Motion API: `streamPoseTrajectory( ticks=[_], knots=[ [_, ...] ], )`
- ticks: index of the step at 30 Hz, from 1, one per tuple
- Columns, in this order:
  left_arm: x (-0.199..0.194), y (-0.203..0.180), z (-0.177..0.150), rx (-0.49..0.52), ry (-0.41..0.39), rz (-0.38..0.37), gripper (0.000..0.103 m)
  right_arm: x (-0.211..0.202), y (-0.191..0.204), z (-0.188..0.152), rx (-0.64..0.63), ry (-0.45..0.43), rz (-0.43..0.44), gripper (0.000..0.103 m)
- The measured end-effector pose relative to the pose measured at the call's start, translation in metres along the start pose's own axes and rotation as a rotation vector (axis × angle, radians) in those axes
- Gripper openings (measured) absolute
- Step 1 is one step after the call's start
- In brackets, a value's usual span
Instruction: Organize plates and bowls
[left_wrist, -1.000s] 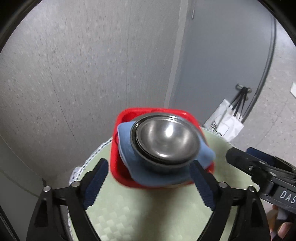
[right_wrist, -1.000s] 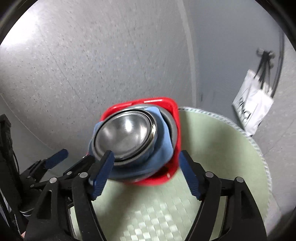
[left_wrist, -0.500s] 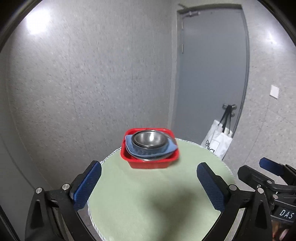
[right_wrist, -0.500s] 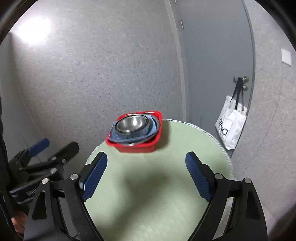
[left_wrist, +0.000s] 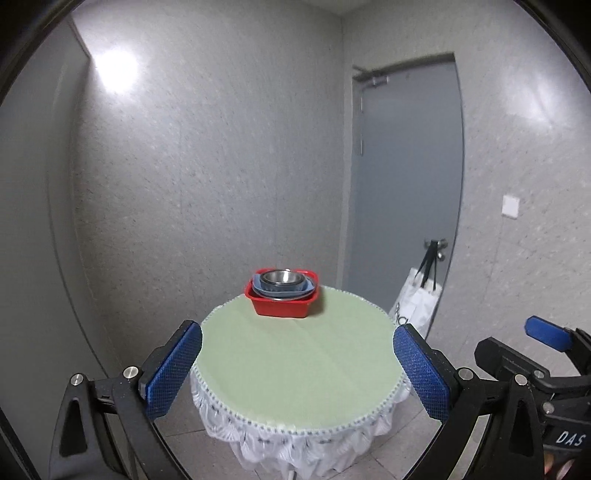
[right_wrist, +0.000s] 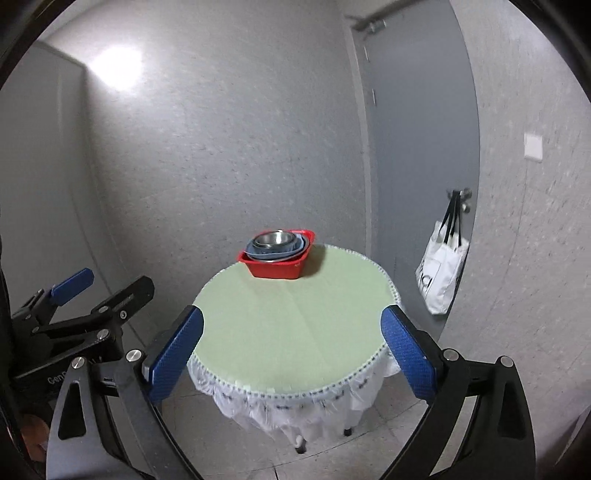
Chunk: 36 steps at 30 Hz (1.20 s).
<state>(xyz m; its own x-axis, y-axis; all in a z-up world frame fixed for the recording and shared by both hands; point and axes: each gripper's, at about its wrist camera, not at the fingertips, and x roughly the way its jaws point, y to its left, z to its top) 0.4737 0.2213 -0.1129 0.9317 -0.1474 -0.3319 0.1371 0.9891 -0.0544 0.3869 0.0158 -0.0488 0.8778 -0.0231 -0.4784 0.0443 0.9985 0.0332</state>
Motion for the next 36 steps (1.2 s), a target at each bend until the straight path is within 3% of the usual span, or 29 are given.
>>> streamPoseTrajectory(
  ticks=[10,20,25,32,36],
  knots=[
    [-0.233,0.007,-0.065,0.032,-0.067,-0.037,0.102,-0.162,0.031,-0.058,0.012,-0.079,-0.034,0.103],
    [-0.424,0.039,-0.135,0.079,-0.077,-0.062,0.103,-0.315,0.082,-0.124,0.030,-0.116,-0.107,0.103],
    [-0.525,0.039,-0.149,0.087,-0.095,-0.078,0.103,-0.374,0.095,-0.142,0.037,-0.118,-0.131,0.103],
    [-0.617,0.031,-0.171,0.078,-0.123,-0.071,0.103,-0.439,0.096,-0.162,0.011,-0.149,-0.134,0.103],
    [-0.636,0.020,-0.177,0.070,-0.124,-0.063,0.102,-0.469,0.087,-0.169,-0.022,-0.161,-0.126,0.103]
  ],
)
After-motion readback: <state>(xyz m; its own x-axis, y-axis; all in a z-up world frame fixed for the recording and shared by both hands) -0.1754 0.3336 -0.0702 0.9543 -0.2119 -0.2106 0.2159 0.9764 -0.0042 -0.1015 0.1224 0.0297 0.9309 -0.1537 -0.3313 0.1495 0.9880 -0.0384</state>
